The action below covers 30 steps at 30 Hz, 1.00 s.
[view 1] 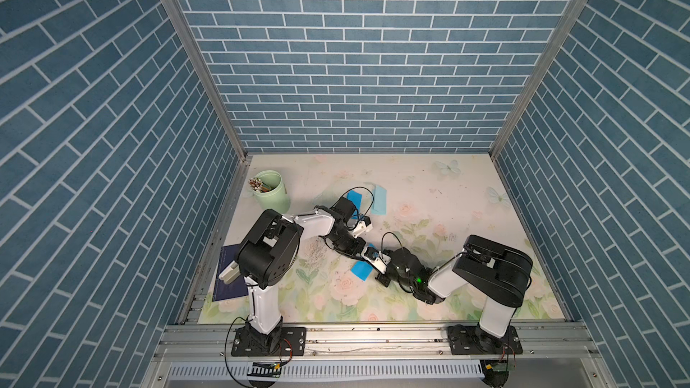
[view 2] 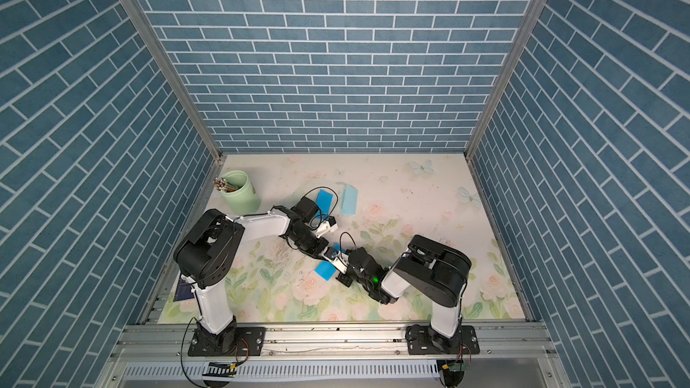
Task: Fold the square paper along the opposite sides
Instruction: Smooth out the paper at the center of the board.
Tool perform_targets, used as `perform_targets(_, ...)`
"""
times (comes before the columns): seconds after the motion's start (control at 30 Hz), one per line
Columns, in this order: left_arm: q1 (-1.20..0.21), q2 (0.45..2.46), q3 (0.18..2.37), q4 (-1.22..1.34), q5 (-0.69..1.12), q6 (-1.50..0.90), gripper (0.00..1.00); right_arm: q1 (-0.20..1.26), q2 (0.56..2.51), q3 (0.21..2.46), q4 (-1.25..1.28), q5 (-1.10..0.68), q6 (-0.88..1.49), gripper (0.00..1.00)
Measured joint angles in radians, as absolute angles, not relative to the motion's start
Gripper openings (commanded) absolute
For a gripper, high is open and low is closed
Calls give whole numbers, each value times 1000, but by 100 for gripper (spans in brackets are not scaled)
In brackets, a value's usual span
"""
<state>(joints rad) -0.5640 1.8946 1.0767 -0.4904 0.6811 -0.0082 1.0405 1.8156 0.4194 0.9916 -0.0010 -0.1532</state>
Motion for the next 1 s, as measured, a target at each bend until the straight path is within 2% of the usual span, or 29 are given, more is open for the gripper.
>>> perform_targets(0.83,-563,1909,1112,-510,651,23,0,1143,1601,311,791,164,-39,0)
perform_targets(1.0,-563,1906,1113,-508,639,29,0,1141,1504,310,781,226,-45,31)
